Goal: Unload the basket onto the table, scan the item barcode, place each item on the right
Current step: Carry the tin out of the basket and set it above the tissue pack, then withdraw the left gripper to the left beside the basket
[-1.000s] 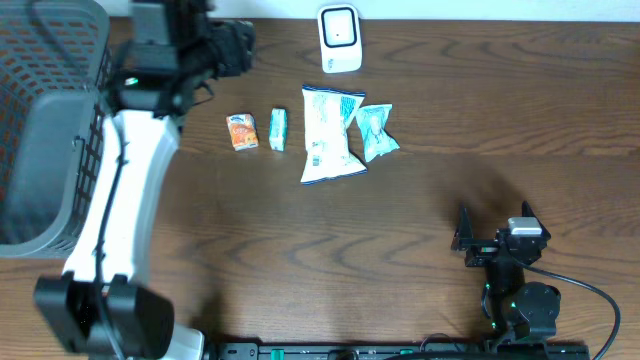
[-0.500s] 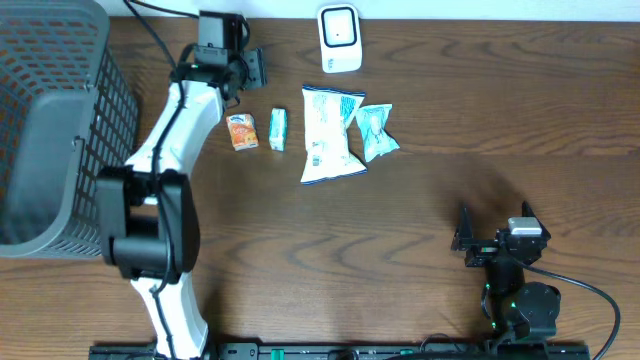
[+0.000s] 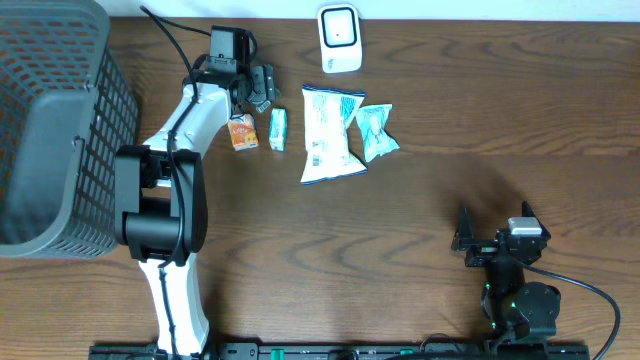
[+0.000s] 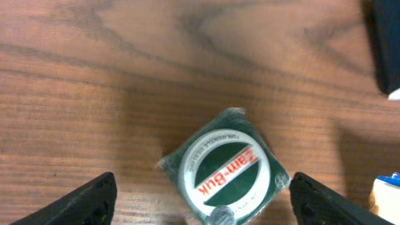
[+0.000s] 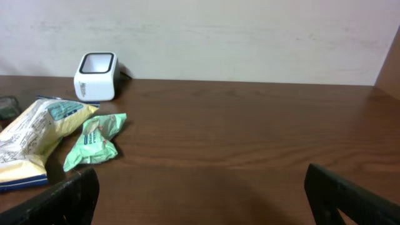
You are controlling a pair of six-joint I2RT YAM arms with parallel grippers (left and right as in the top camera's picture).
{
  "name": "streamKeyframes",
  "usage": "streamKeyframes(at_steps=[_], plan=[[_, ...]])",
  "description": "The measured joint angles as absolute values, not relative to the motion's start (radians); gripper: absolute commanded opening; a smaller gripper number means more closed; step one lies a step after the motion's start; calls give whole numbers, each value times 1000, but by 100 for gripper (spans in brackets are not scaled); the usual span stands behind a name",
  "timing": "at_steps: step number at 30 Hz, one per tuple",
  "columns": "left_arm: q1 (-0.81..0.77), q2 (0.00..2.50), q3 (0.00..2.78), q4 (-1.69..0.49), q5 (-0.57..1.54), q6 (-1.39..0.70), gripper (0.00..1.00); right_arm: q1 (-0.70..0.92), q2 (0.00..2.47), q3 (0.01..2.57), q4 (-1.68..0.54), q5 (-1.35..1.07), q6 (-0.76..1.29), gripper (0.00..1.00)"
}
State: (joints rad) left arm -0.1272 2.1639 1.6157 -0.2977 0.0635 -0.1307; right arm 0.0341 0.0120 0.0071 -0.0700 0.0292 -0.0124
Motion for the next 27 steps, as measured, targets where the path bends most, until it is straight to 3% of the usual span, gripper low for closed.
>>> streamKeyframes(at_steps=[8, 14, 19, 25, 27], plan=[[-127, 2122, 1612, -360, 64, -130, 91, 34, 12, 7, -70, 29, -12, 99], [-127, 1850, 1610, -445, 64, -130, 92, 34, 12, 7, -70, 29, -12, 99], [-127, 1552, 1618, -691, 64, -130, 92, 34, 12, 7, -70, 29, -12, 99], [-127, 1381, 1623, -979, 64, -130, 92, 34, 12, 7, -70, 30, -12, 99], [-127, 1361, 1623, -1033, 64, -130, 98, 34, 12, 7, -70, 29, -12, 99]])
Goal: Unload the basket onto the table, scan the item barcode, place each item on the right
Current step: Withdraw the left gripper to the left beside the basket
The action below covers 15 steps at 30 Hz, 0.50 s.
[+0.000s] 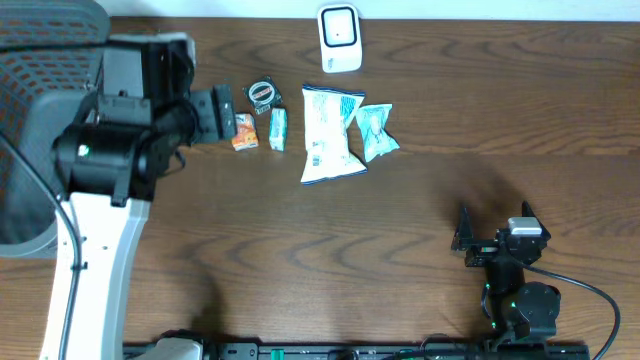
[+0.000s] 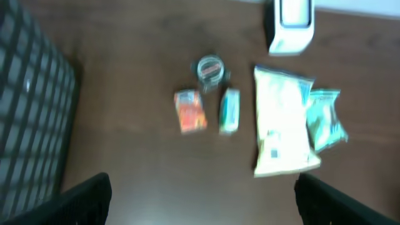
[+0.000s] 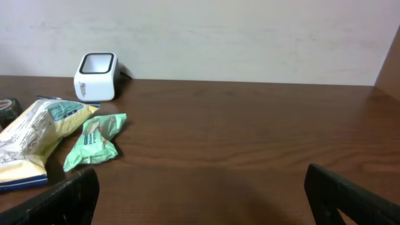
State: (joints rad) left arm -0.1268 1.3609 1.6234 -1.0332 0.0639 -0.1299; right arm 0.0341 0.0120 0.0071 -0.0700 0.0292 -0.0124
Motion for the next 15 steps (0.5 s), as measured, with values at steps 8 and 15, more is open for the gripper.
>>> streamKeyframes(at_steps=[8, 15], plan=[[-126, 1354, 1621, -1259, 52, -182, 98, 34, 12, 7, -70, 29, -12, 99], [-117, 1355, 1573, -1295, -30, -305, 98, 34, 12, 7, -70, 29, -12, 99]])
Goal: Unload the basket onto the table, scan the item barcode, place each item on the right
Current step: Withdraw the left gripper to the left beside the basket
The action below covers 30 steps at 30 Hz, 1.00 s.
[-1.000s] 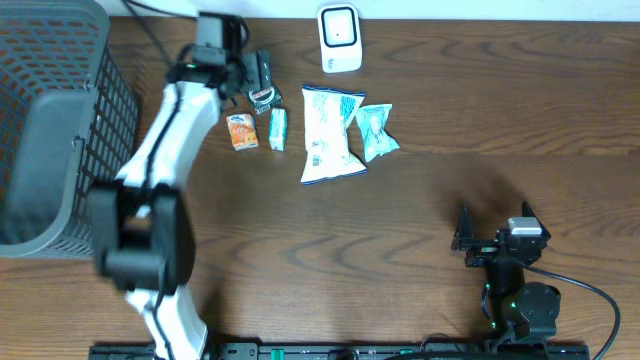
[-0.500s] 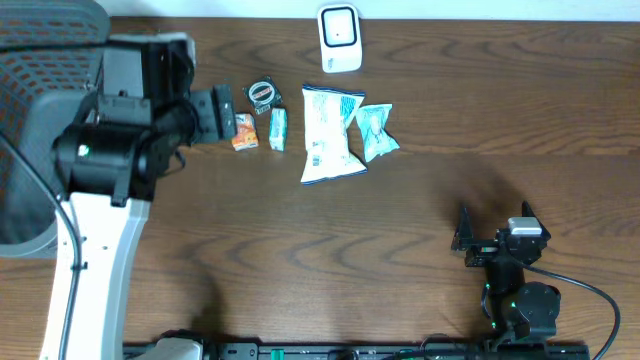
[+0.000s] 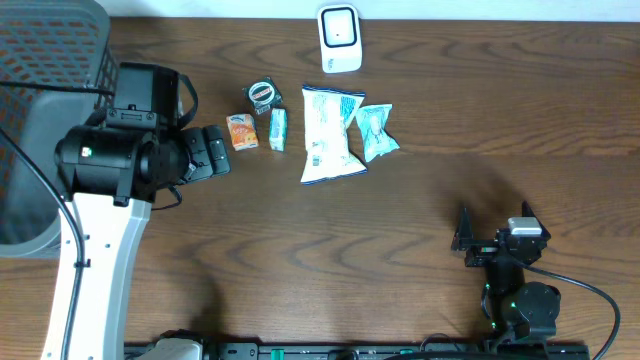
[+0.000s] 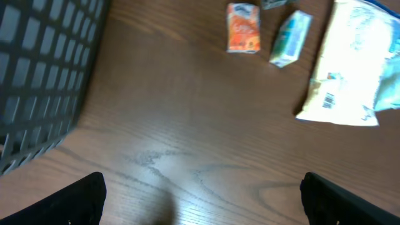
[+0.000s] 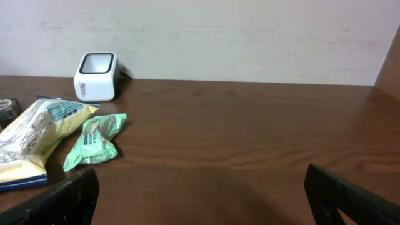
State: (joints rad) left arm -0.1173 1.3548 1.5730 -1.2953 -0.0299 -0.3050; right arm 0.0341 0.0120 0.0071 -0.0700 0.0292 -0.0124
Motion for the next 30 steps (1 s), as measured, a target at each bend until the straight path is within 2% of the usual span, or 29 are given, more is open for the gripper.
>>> streamKeyframes(at_steps=[19, 30], plan=[[-114, 1355, 1543, -1347, 32, -348, 98, 34, 12, 7, -70, 29, -12, 99], [-114, 1357, 1387, -1284, 12, -380, 98, 34, 12, 7, -70, 29, -12, 99]])
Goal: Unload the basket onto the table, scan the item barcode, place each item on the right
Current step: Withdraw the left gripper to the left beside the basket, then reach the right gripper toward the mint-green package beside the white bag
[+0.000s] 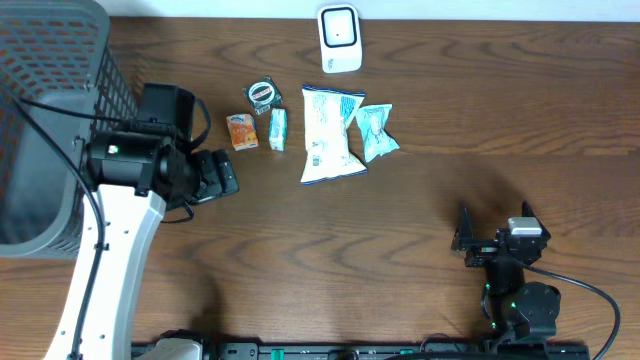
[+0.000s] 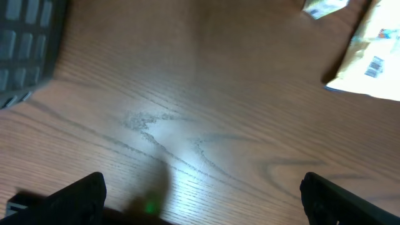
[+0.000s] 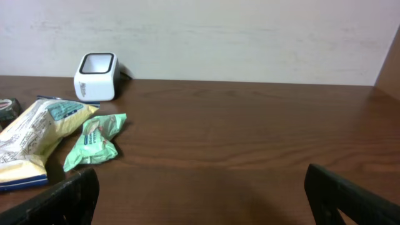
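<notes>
The white barcode scanner (image 1: 339,38) stands at the table's back edge and also shows in the right wrist view (image 3: 97,76). In front of it lie a round tin (image 1: 262,92), an orange packet (image 1: 240,131), a small green-white box (image 1: 277,128), a large white bag (image 1: 330,135) and a green packet (image 1: 376,132). My left gripper (image 1: 215,175) hangs open and empty over bare wood, in front and left of the orange packet. Its wrist view shows the bag's barcode corner (image 2: 374,64). My right gripper (image 1: 495,228) rests open at the front right, far from the items.
A dark grey mesh basket (image 1: 50,120) fills the left end of the table, close behind my left arm; its corner shows in the left wrist view (image 2: 25,50). Brown wood lies between the items and my right gripper.
My left gripper has shifted a little toward the front and right. The orange packet and most of the box have left its wrist view, which now shows mostly bare wood. The right arm is unchanged.
My left gripper first hung open low over the round tin at the back. Then it was high up near the basket with all items in its view. Later it stood in front and left of them, and now farther forward. Nothing was picked up.
</notes>
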You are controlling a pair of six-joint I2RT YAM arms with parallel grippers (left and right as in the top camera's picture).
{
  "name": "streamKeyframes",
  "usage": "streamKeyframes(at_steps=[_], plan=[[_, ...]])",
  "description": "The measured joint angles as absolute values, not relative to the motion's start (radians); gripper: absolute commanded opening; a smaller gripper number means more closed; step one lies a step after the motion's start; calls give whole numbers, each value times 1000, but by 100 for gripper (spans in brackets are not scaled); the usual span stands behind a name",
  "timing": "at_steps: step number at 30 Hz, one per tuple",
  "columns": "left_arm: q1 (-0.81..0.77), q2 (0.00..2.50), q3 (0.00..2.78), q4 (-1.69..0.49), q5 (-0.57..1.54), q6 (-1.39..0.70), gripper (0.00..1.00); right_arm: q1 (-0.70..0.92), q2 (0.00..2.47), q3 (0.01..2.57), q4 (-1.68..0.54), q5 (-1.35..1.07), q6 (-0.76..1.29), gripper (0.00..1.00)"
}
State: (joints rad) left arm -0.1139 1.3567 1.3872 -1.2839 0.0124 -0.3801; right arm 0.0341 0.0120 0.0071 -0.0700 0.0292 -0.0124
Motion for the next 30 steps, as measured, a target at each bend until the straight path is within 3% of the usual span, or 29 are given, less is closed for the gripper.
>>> streamKeyframes(at_steps=[17, 30], plan=[[-114, 1358, 1268, -1222, -142, -476, 98, 34, 12, 7, -70, 10, -4, 99], [-114, 1358, 1264, -1221, -154, -529, 97, 34, 12, 7, -39, -97, 246, 99]])
